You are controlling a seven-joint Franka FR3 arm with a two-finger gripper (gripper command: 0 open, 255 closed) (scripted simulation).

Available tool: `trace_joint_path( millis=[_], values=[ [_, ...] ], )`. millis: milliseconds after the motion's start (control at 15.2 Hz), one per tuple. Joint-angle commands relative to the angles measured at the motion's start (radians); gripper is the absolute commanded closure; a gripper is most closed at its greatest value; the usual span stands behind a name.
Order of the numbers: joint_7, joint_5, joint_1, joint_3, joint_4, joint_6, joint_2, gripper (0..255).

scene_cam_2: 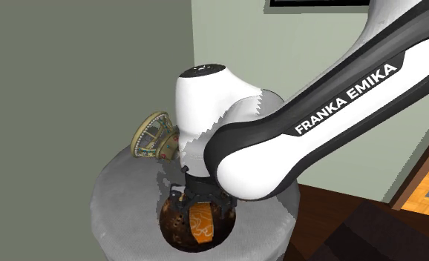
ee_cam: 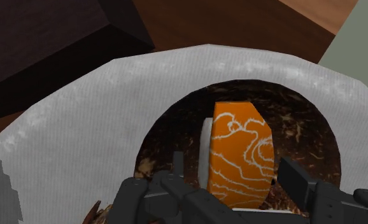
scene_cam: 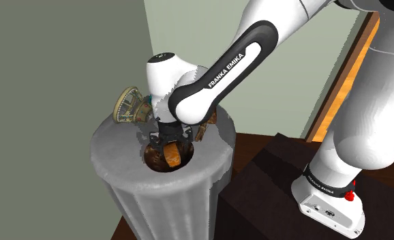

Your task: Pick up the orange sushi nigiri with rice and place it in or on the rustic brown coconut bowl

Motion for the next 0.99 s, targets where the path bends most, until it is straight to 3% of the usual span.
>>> trace_joint_path(
  millis=[0, 198, 462, 924],
  values=[
    [0.000, 0.000, 0.000, 0.000, 0.000, 0.000, 0.000, 0],
    [0.000, 0.000, 0.000, 0.000, 0.000, 0.000, 0.000, 0],
    [-0.043, 0.061, -0.007, 0.006, 0.042, -0.123, -0.092, 0],
    [-0.043, 0.061, -0.006, 0.005, 0.042, -0.123, -0.092, 0]
  ],
)
